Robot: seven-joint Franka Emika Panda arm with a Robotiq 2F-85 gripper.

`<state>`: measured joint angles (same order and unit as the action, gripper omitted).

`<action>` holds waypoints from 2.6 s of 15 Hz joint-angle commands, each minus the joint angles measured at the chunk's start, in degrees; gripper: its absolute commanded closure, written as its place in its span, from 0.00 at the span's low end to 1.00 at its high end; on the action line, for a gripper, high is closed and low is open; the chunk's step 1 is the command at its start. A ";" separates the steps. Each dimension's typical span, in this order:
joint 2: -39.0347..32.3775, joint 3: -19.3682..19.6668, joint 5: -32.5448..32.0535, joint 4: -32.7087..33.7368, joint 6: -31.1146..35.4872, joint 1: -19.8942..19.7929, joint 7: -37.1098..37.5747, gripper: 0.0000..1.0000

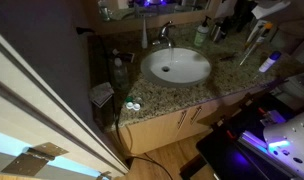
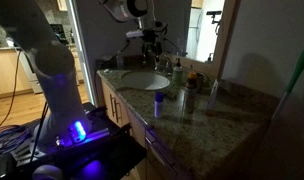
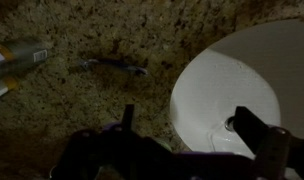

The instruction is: Remove the toothbrush from the silver cup

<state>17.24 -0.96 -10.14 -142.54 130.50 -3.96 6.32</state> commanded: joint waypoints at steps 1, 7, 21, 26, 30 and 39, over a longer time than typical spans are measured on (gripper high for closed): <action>0.01 0.22 -0.05 0.08 -0.14 0.22 0.02 0.00; 0.31 -0.31 -0.79 -0.59 2.03 -0.35 3.38 0.00; 14.09 1.91 0.69 5.64 -0.26 -7.45 16.99 0.00; 1.64 6.03 1.21 17.13 -9.60 -10.40 15.90 0.00; -0.14 8.63 2.52 18.64 -11.95 -9.93 15.41 0.00; -19.31 11.65 10.46 32.47 -23.94 -8.47 1.76 0.00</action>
<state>5.85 9.64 -2.49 -116.52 111.22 -13.27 13.12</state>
